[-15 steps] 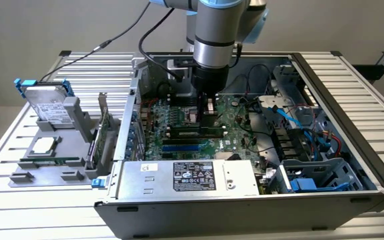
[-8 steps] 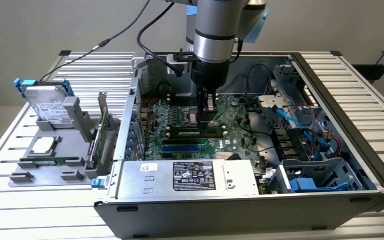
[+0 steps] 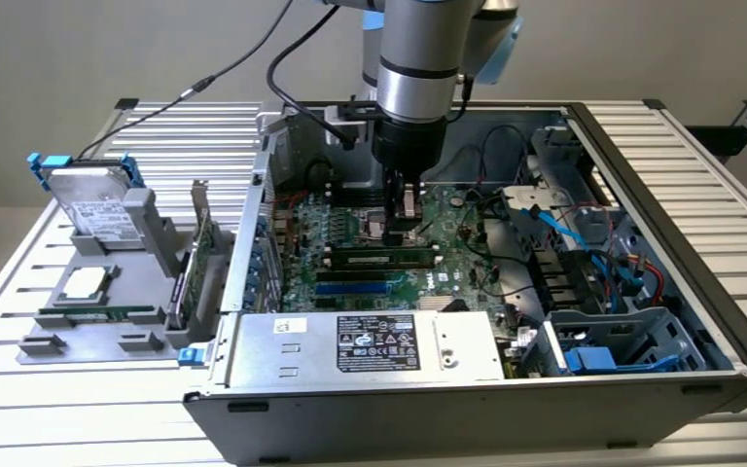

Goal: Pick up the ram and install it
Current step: 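Press down the ram until it locks into place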

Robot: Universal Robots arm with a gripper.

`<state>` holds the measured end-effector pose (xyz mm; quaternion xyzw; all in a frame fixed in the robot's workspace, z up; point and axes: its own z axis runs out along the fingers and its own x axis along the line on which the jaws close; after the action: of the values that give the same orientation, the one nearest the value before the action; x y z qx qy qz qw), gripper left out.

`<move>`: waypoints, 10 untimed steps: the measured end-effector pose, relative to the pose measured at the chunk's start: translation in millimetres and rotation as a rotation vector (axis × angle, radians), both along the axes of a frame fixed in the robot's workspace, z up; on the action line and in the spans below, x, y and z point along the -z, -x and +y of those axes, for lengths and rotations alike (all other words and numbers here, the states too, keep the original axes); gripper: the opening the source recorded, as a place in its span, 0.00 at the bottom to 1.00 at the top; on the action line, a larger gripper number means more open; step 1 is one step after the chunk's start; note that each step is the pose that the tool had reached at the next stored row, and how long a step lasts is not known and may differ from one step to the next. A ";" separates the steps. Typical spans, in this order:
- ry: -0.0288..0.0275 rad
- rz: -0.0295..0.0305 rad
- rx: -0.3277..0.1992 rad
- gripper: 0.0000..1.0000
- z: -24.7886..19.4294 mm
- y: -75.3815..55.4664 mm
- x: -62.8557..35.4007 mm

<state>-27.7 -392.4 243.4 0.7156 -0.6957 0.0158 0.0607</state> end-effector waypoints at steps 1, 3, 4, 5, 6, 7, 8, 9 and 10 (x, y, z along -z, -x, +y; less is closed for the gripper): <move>0.0000 0.0000 0.000 0.10 0.0 0.0 0.0; 0.0000 0.0000 0.000 0.10 0.0 0.0 0.0; 0.0000 0.0000 0.000 0.10 0.0 0.0 0.0; 0.0000 0.0000 0.000 0.10 0.0 0.0 0.0; -0.0001 0.0000 0.000 0.10 0.0 0.0 0.0; 0.0000 0.0000 0.000 0.10 0.0 0.0 0.0; 0.0000 0.0000 0.000 0.10 0.0 0.0 0.0; 0.0000 0.0000 0.000 0.10 0.0 0.0 0.0; 0.0000 0.0000 0.000 0.10 0.0 0.0 0.0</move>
<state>-27.7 -392.4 243.3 0.7156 -0.6957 0.0158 0.0607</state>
